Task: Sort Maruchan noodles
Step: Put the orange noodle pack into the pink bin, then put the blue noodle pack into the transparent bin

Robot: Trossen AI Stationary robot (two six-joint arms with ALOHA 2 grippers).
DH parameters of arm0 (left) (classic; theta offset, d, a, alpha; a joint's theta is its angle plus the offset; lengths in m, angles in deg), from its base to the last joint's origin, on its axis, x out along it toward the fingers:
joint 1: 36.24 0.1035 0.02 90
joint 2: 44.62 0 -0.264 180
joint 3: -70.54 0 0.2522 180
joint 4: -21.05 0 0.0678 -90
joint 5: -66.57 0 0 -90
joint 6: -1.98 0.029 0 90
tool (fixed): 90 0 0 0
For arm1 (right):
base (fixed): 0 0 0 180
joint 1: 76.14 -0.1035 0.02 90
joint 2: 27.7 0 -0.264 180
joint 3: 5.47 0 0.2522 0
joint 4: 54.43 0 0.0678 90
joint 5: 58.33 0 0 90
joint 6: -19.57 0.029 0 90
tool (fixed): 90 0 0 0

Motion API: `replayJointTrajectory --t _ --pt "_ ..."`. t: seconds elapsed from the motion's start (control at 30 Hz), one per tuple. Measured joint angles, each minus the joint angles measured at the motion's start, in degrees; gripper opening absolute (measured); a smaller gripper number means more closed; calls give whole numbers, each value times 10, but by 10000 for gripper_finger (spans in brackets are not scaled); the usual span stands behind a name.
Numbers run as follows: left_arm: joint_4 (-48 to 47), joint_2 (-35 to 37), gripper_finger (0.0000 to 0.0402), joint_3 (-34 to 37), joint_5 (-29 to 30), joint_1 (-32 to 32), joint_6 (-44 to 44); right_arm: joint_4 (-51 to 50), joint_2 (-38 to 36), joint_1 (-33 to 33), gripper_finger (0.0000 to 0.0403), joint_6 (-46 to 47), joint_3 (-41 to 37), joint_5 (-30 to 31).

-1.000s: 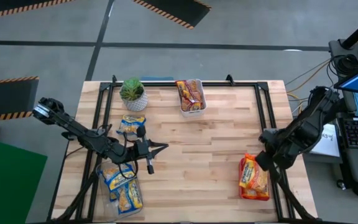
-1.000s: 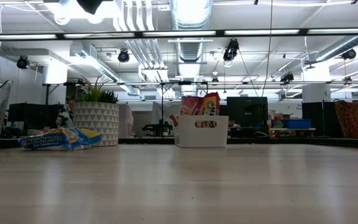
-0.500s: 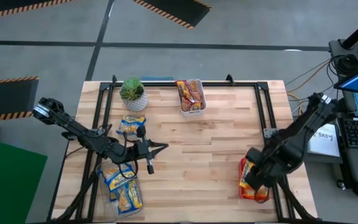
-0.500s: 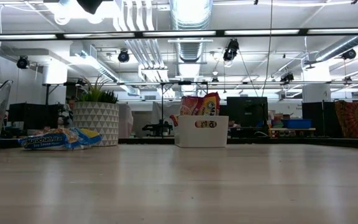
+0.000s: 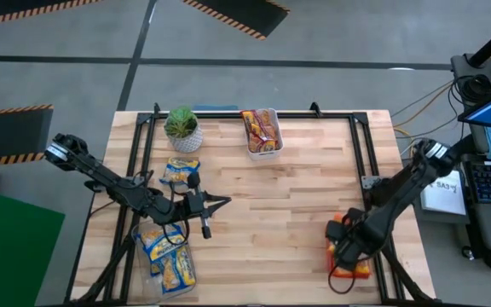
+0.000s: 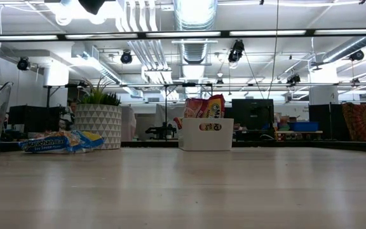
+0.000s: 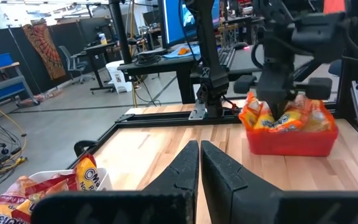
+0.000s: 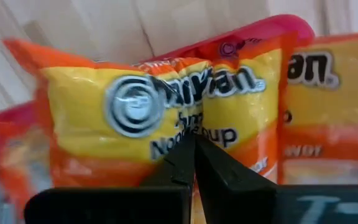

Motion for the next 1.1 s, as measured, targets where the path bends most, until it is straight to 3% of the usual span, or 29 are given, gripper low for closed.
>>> replayJointTrajectory --t 0.23,0.53,0.77,0.93,1.1 --pt "-2 0 0 0 0 0 1 -12 23 2 8 -33 0 6" --pt "-2 0 0 0 0 0 2 -52 -42 6 9 5 16 41" --pt "-2 0 0 0 0 0 2 -47 -75 11 9 2 65 154" --pt "-4 0 0 0 0 0 1 -16 -71 41 9 -76 109 224" --pt "-13 0 0 0 1 0 -30 104 -73 88 9 -236 114 222"
